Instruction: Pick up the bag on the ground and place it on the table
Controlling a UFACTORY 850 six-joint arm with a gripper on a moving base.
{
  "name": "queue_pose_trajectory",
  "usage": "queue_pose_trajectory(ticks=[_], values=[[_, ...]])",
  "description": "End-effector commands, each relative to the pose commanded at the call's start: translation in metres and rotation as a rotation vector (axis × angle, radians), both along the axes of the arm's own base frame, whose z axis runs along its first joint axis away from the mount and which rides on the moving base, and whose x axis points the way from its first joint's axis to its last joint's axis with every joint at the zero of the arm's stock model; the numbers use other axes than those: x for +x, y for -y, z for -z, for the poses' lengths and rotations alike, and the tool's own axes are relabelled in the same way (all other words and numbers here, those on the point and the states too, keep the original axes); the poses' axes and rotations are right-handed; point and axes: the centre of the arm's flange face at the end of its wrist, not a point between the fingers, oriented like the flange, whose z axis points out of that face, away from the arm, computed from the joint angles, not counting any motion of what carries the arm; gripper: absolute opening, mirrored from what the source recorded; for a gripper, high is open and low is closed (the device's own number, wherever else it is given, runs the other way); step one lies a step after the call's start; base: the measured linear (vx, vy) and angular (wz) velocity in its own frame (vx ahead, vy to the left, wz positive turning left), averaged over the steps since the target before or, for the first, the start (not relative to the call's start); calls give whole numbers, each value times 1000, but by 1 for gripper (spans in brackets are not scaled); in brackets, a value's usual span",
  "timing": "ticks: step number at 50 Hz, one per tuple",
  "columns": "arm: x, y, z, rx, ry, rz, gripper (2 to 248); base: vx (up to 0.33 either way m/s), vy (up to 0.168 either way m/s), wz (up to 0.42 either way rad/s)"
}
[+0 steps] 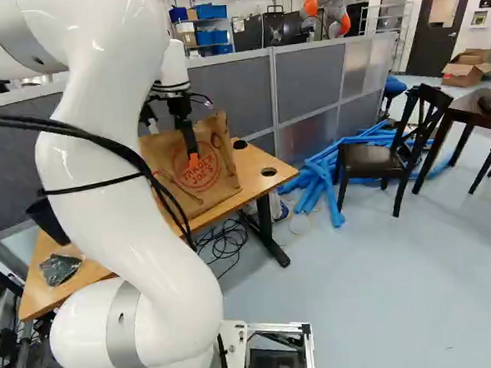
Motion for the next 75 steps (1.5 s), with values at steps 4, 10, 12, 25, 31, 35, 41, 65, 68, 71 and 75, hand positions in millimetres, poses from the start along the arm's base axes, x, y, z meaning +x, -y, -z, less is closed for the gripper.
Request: queue_pose_trajectory(ticks=[4, 10, 12, 25, 31, 35, 41, 65, 68, 71, 75], values=[[-2, 0, -5, 2, 8, 0, 247, 0, 0, 0], [-5, 1, -13, 4, 23, 0, 247, 0, 0, 0], [-6, 1, -16, 6, 28, 0, 247, 0, 0, 0], [-15, 3, -37, 13, 64, 0, 247, 0, 0, 0], [-19, 4, -47, 16, 81, 0, 247, 0, 0, 0], [-21, 4, -53, 18, 93, 0, 247, 0, 0, 0], [-25, 5, -62, 22, 110, 0, 247, 0, 0, 0], [-42, 8, -99, 35, 179, 0, 247, 0, 0, 0], [-44, 9, -104, 37, 188, 0, 247, 0, 0, 0], [-46, 9, -108, 39, 196, 0, 247, 0, 0, 0], [-48, 9, -114, 41, 208, 0, 247, 0, 0, 0]])
